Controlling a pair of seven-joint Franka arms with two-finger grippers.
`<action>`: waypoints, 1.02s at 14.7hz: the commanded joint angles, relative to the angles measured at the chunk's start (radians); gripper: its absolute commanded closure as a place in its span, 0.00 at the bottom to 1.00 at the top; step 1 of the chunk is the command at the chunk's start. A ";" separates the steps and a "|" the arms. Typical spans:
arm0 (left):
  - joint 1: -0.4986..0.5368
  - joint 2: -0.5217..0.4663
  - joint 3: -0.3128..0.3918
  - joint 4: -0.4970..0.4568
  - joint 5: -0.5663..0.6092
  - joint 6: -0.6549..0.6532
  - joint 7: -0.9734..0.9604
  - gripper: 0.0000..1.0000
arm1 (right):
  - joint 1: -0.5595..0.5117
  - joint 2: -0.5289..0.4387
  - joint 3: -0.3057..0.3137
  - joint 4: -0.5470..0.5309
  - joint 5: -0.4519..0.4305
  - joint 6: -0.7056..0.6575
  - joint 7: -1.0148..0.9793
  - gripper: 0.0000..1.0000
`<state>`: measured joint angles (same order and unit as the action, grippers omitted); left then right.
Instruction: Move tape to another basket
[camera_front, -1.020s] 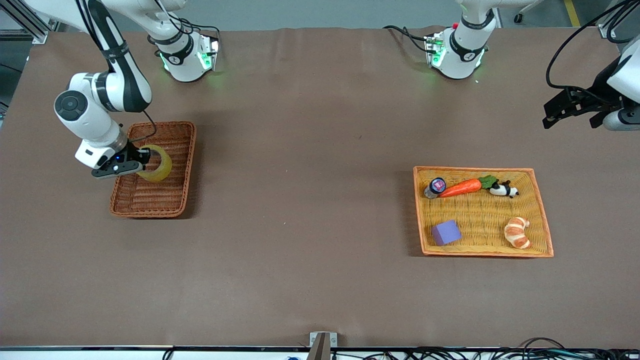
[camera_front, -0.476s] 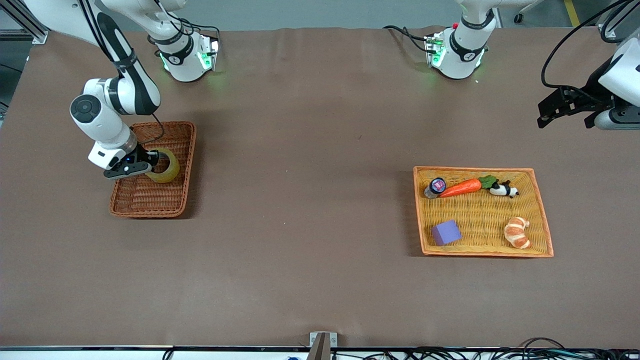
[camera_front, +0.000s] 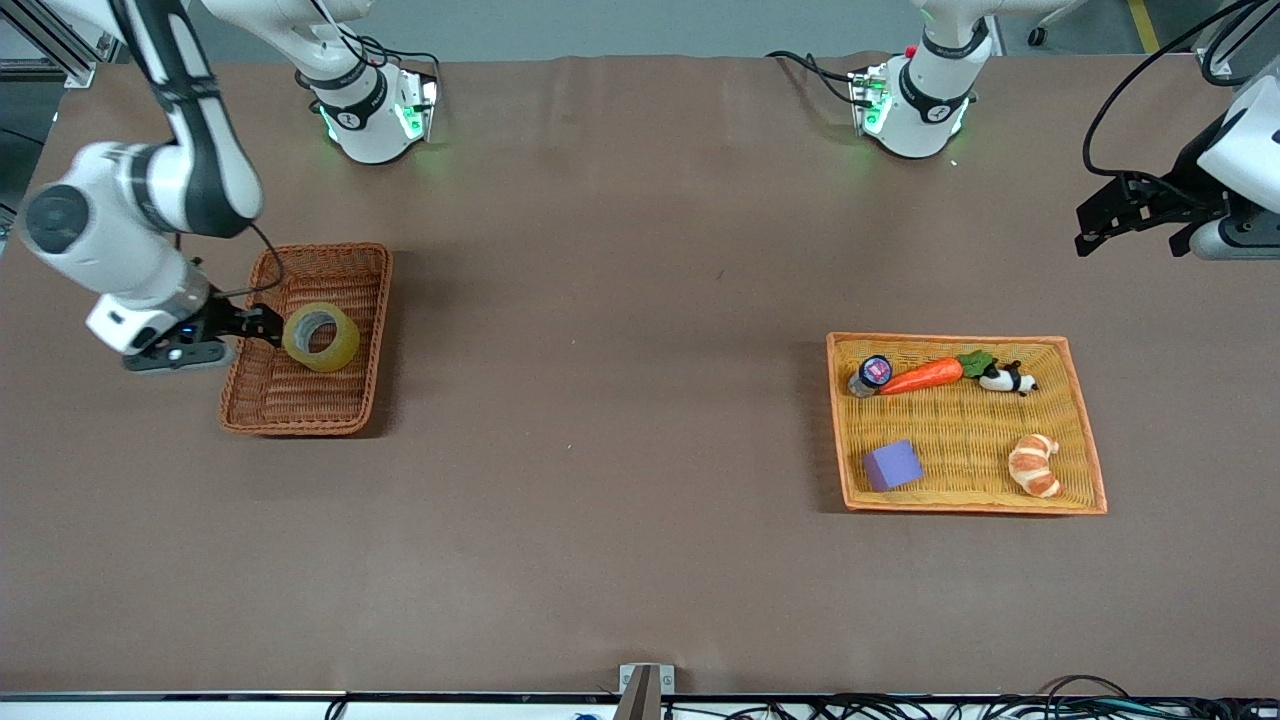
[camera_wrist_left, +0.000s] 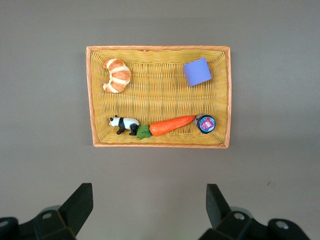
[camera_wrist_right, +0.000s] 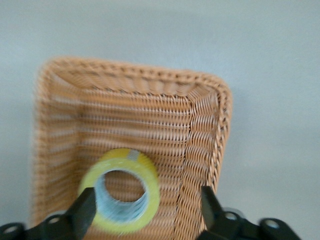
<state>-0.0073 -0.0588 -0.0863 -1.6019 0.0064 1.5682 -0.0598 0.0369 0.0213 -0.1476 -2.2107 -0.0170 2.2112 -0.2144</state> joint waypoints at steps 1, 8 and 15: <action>0.007 -0.006 -0.006 0.003 -0.005 -0.010 0.012 0.00 | -0.006 0.006 0.002 0.275 0.066 -0.311 0.033 0.00; 0.007 -0.004 -0.004 0.013 0.000 -0.019 0.009 0.00 | -0.094 0.011 0.169 0.735 0.052 -0.786 0.346 0.00; 0.013 -0.001 -0.004 0.022 0.001 -0.019 0.009 0.00 | -0.089 0.005 0.128 0.709 0.057 -0.729 0.354 0.00</action>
<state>-0.0015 -0.0588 -0.0859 -1.5959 0.0064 1.5665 -0.0598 -0.0422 0.0269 -0.0269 -1.4860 0.0257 1.4716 0.1234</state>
